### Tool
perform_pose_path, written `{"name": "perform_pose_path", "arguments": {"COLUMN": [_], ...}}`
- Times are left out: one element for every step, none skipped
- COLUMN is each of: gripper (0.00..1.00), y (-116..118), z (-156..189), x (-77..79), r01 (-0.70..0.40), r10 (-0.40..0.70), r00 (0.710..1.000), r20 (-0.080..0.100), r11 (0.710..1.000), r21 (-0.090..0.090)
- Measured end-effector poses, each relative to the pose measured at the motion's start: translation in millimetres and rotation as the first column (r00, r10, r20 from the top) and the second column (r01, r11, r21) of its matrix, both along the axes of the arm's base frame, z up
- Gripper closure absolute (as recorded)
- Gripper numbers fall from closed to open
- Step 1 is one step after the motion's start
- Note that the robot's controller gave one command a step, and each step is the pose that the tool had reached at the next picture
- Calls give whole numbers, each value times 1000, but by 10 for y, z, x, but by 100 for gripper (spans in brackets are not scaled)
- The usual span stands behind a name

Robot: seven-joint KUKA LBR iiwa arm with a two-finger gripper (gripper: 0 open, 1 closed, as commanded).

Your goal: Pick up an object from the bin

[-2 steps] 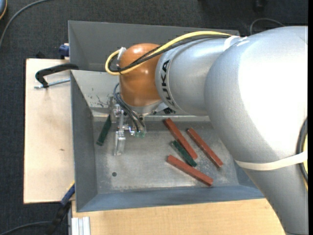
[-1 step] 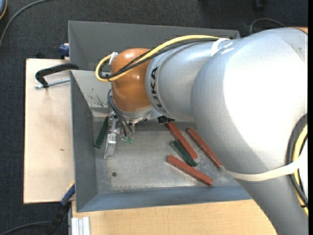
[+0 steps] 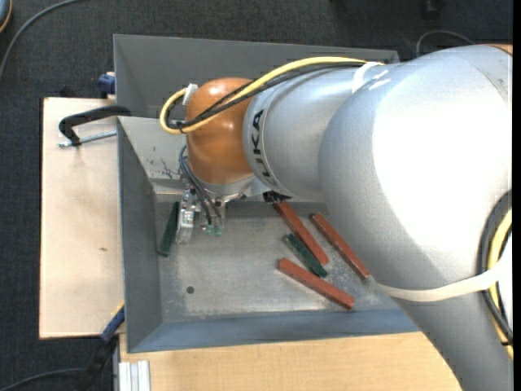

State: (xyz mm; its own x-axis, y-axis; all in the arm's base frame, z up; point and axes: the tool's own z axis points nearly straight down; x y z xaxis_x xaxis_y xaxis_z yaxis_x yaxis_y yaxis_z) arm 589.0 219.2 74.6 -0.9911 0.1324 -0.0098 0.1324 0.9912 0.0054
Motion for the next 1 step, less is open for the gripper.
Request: {"name": "perform_pose_path", "arguments": {"gripper": [0], "y": [3], "z": [-29], "x": [-25], "r01": [-1], "r10": [1], "r00": [1000], "r20": [-7], "r11": [1000], "r21": [-1]}}
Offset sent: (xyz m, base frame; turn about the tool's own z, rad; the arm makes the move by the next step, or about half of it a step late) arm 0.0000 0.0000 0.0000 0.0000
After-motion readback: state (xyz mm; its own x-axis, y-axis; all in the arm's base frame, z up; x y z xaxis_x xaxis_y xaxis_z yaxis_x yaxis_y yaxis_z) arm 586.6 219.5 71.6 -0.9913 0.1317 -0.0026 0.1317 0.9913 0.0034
